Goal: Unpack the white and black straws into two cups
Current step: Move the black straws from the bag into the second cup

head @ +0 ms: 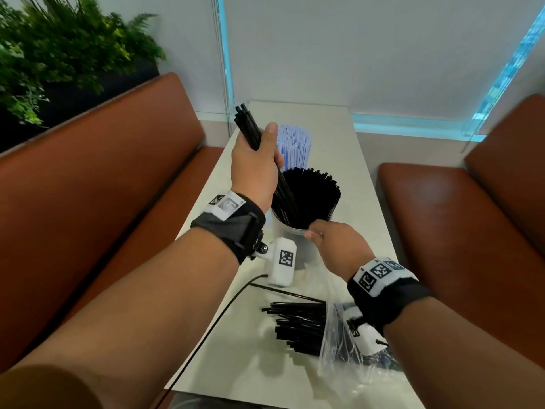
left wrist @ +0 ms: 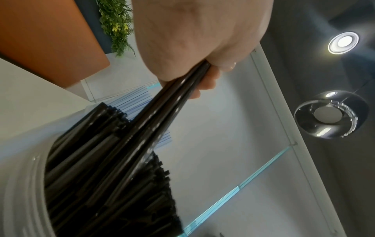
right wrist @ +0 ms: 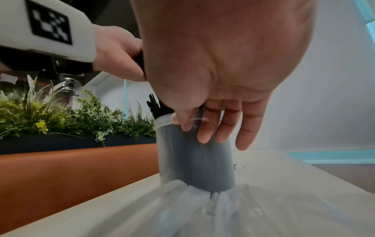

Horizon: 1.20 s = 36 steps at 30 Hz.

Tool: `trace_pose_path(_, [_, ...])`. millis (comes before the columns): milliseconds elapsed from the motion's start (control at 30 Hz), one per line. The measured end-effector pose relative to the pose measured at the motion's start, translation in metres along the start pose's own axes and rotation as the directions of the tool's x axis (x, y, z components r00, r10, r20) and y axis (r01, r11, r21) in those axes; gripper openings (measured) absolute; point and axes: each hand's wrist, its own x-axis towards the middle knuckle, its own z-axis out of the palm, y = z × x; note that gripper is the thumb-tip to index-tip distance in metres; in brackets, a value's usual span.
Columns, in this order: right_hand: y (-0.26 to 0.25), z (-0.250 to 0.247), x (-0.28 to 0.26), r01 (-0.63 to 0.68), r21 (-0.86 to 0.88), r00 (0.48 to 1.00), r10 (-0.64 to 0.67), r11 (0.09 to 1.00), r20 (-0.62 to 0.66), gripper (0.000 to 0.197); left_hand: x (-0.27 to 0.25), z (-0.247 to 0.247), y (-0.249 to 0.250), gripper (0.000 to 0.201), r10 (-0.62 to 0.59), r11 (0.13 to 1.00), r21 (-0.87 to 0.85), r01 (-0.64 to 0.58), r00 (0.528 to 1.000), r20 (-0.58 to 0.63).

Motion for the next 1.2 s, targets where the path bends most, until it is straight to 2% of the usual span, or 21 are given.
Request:
trace_pose_path(67, [-0.001,0.000,-0.001,-0.014,-0.027,1.000,0.014,1.000,-0.017,0.025,-0.005,-0.001,-0.011,0.024,0.035,0.983,0.179,-0.046,0.997,0.065])
trace_pose_path(133, [0.000,0.000,-0.002,-0.019,-0.023,1.000,0.018,1.000,-0.020,0.022,-0.011,-0.004,-0.023,0.030,0.007,0.929,0.362,-0.078,0.981,0.195])
trace_pose_path(200, [0.001,0.000,-0.003,0.033,-0.049,0.999,-0.034,0.998,-0.029,0.021,-0.015,-0.010,-0.038,0.035,-0.039,0.809,0.561,-0.173,0.938,0.344])
trace_pose_path(267, [0.003,0.002,-0.003,0.077,-0.074,0.996,-0.080,0.994,-0.040,0.020,-0.018,-0.018,-0.047,0.030,-0.070,0.712,0.663,-0.232,0.915,0.396])
trace_pose_path(367, [0.004,0.003,-0.002,0.064,-0.046,0.997,-0.065,0.997,-0.037,0.019,-0.018,-0.026,-0.050,0.021,-0.083,0.767,0.605,-0.214,0.902,0.423])
trace_pose_path(400, [0.003,0.003,-0.003,0.088,-0.076,0.993,-0.093,0.993,-0.072,0.016,-0.017,-0.027,-0.050,0.025,-0.085,0.789,0.581,-0.199,0.901,0.425])
trace_pose_path(500, [-0.003,-0.003,-0.010,0.176,-0.175,0.971,-0.200,0.969,-0.128,0.003,-0.011,-0.031,-0.043,0.074,-0.023,0.810,0.546,-0.214,0.919,0.394])
trace_pose_path(533, [-0.003,-0.002,-0.009,0.150,-0.159,0.977,-0.171,0.976,-0.125,0.007,-0.009,-0.030,-0.040,0.084,0.036,0.803,0.537,-0.259,0.920,0.390])
trace_pose_path(567, [-0.003,-0.001,-0.007,0.115,-0.122,0.983,-0.131,0.986,-0.126,0.015,-0.009,-0.028,-0.038,0.085,0.102,0.778,0.533,-0.332,0.904,0.415])
trace_pose_path(633, [0.001,0.003,-0.003,-0.001,-0.035,0.997,-0.001,0.999,-0.072,0.024,-0.016,-0.024,-0.037,0.079,0.167,0.669,0.549,-0.502,0.821,0.547])
trace_pose_path(733, [0.001,0.004,-0.004,-0.036,-0.043,0.998,0.034,0.998,-0.049,0.027,-0.032,-0.021,-0.047,0.075,0.002,0.509,0.598,-0.619,0.696,0.718])
trace_pose_path(767, [0.000,0.004,-0.005,-0.041,-0.035,0.998,0.040,0.999,-0.053,0.027,-0.034,-0.022,-0.050,0.073,-0.037,0.429,0.605,-0.670,0.657,0.753])
trace_pose_path(833, [0.001,0.006,-0.005,-0.042,-0.023,0.997,0.041,0.999,-0.071,0.027,-0.033,-0.025,-0.052,0.068,-0.024,0.297,0.582,-0.757,0.604,0.797])
trace_pose_path(933, [0.002,0.009,-0.005,-0.043,-0.018,0.995,0.041,0.999,-0.089,0.025,-0.036,-0.023,-0.049,0.066,0.133,0.286,0.561,-0.777,0.612,0.780])
trace_pose_path(967, [0.003,0.009,-0.004,-0.035,-0.024,0.995,0.032,0.999,-0.095,0.022,-0.039,-0.021,-0.049,0.068,0.102,0.253,0.576,-0.777,0.614,0.783])
trace_pose_path(1033, [0.004,0.009,-0.005,-0.027,-0.037,0.995,0.023,0.999,-0.095,0.018,-0.046,-0.020,-0.051,0.068,-0.053,0.166,0.609,-0.776,0.610,0.791])
trace_pose_path(1067, [0.004,0.009,-0.005,-0.029,-0.040,0.995,0.025,0.999,-0.097,0.019,-0.047,-0.021,-0.050,0.066,-0.095,0.160,0.622,-0.767,0.615,0.783])
trace_pose_path(1133, [0.002,0.009,-0.005,-0.034,-0.040,0.994,0.029,0.999,-0.102,0.024,-0.048,-0.023,-0.042,0.062,-0.066,0.229,0.621,-0.749,0.625,0.778])
trace_pose_path(1200, [0.000,0.009,-0.008,-0.029,-0.023,0.994,0.026,0.999,-0.105,0.027,-0.052,-0.029,-0.032,0.055,0.138,0.350,0.580,-0.736,0.653,0.745])
